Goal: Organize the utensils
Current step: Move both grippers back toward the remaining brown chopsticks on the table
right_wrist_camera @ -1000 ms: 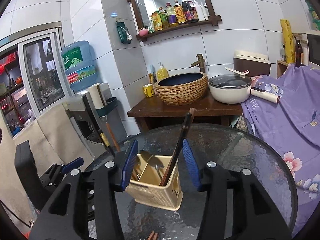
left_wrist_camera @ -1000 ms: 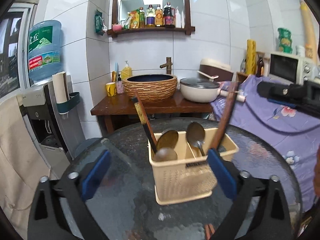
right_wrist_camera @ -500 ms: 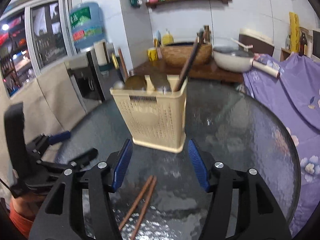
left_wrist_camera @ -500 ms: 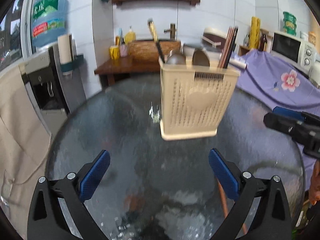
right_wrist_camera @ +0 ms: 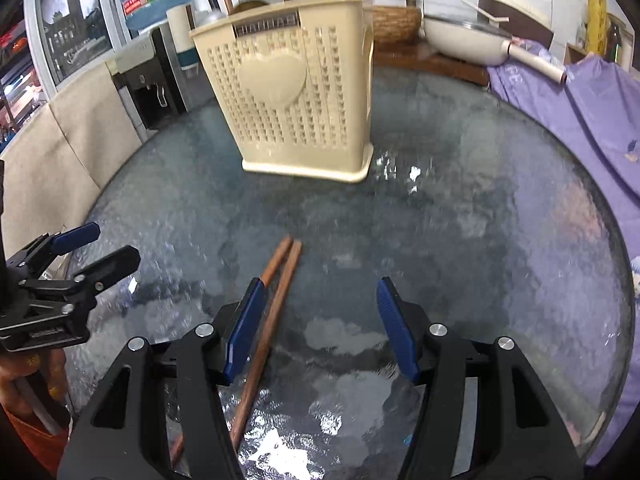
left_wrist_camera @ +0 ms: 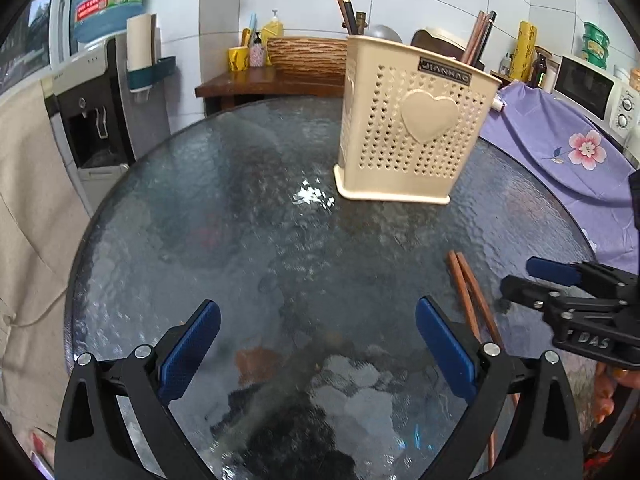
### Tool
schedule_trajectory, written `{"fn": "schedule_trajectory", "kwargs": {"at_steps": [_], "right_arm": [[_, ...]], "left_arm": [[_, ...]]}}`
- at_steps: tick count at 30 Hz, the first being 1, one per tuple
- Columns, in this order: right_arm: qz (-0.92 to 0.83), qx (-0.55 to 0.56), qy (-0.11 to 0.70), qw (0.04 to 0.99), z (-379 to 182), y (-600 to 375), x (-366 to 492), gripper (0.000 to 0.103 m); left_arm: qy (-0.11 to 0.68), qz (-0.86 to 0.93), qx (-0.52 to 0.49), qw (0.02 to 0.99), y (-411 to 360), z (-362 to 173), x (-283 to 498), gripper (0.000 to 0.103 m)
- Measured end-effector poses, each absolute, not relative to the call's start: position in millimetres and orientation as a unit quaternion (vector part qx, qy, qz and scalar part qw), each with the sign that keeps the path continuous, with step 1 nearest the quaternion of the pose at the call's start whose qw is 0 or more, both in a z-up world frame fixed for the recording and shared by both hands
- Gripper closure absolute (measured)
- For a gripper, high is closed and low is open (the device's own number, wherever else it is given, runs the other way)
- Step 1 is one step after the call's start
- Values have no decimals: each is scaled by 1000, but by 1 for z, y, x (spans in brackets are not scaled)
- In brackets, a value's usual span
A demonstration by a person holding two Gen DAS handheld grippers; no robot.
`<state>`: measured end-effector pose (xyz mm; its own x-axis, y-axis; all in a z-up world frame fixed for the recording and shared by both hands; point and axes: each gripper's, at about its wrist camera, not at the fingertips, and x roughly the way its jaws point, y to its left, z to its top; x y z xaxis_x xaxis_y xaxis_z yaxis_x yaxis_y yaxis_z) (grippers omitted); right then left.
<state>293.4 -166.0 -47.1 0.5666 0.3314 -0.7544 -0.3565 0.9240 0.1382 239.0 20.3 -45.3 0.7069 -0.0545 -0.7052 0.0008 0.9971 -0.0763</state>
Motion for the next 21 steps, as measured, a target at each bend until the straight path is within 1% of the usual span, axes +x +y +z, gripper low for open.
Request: {"fn": "schedule_trajectory", "kwargs": {"at_steps": [2,3,4,6,7,11,12,14,16,18,21], "right_arm": [[190,-21,431,882,-53,-163,293,45],[191,-27,435,880,-55,-161,292,48],[191,-31,436,879,-57,-160,293,51],[195,-35,440,876,-59,-154,292,52],[196,-35,442,875,-60,-152,292,54],[202,-47,446,871,-61,-143,292,58],[201,-52,448,870,-61,-142,291,61],[199,-57,451,868,-62,-137,293,63],[195,-69,454,867,-63,-133,294,67],[191,-79,453,867,-63,-129,296,68],[189,-86,453,867,-63,-126,299,77]], "left_arm": [[388,-21,-31,921,17,-49,237,14],[392,-25,-30,919,16,-52,237,15],[395,-27,-31,918,14,-54,237,19],[402,-32,-35,914,13,-57,236,25],[405,-33,-37,913,13,-59,235,26],[410,-35,-38,911,14,-61,234,29],[410,-35,-37,911,14,-61,234,30],[410,-35,-36,910,13,-60,235,31],[411,-36,-35,910,14,-60,235,32],[413,-38,-34,909,13,-61,235,32],[416,-39,-32,908,11,-62,237,34]]}}
